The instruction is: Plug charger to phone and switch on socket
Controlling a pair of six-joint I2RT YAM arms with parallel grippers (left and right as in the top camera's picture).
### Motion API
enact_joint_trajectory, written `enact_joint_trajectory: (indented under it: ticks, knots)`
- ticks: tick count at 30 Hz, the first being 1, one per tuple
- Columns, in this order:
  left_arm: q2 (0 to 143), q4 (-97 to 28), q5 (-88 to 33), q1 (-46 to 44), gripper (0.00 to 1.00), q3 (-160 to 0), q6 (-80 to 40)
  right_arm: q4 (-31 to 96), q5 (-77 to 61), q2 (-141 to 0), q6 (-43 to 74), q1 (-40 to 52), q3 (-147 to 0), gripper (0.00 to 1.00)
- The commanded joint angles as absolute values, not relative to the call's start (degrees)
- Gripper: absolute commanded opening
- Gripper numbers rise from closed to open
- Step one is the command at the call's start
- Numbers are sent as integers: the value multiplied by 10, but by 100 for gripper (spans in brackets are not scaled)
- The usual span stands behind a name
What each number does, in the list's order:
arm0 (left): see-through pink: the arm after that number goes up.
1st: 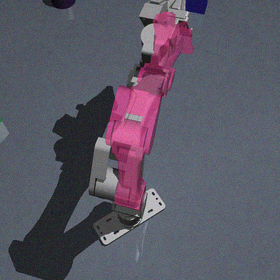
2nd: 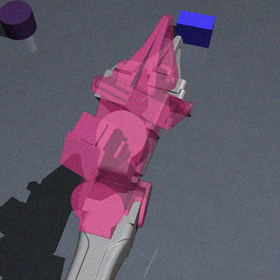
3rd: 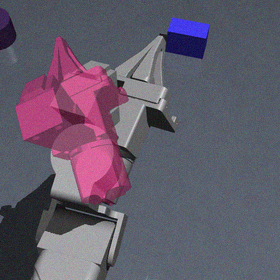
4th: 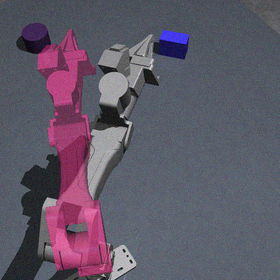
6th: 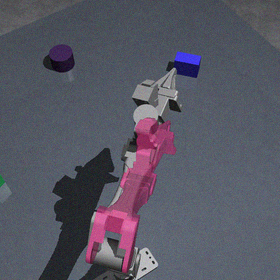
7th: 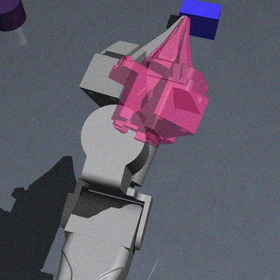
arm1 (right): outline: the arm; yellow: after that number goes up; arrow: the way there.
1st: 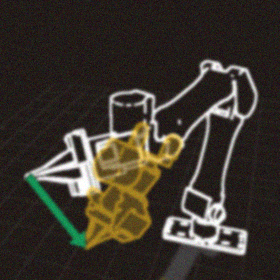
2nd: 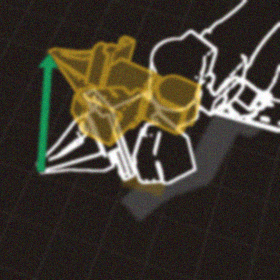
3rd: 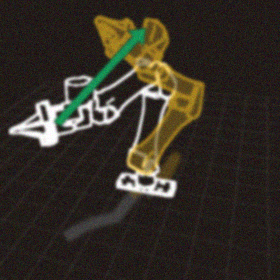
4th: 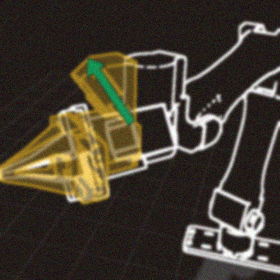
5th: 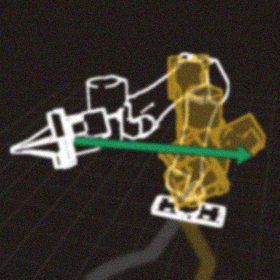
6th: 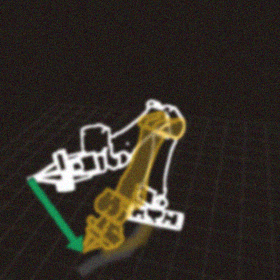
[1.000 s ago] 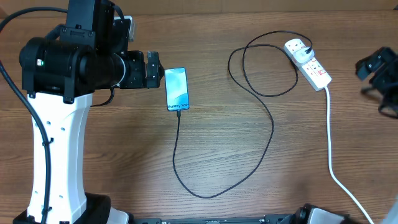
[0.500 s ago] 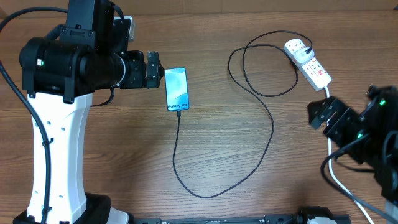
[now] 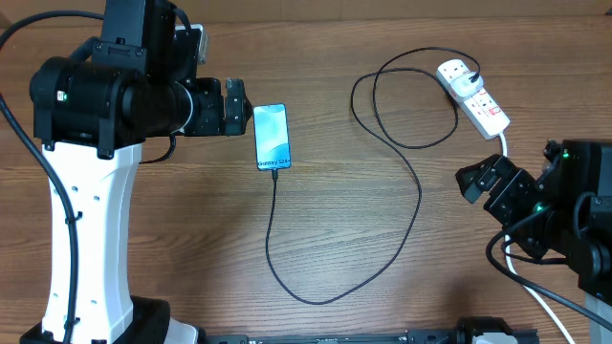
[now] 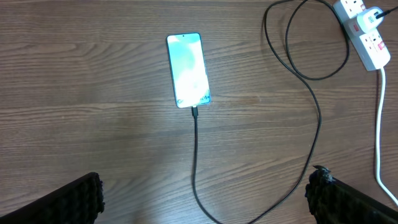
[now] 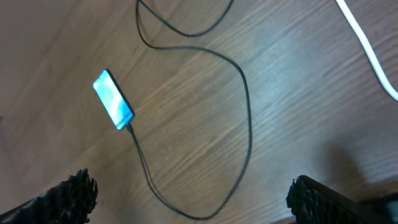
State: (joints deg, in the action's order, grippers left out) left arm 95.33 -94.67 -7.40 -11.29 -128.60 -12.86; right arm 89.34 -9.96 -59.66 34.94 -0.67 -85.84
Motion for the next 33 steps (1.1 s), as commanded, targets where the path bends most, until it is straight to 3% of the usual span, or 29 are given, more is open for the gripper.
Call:
enact_joint_trajectory:
  ticks: [1, 10, 33]
  knots:
    - [956, -945, -70, -117, 100, -1284, -114, 895, -91, -598, 329, -3, -856, 100]
    - [956, -945, -70, -117, 100, -1284, -114, 851, -84, -576, 298, -3, -821, 100]
    - [956, -945, -70, -117, 100, -1284, -114, 283, -91, -177, 217, 1, -253, 100]
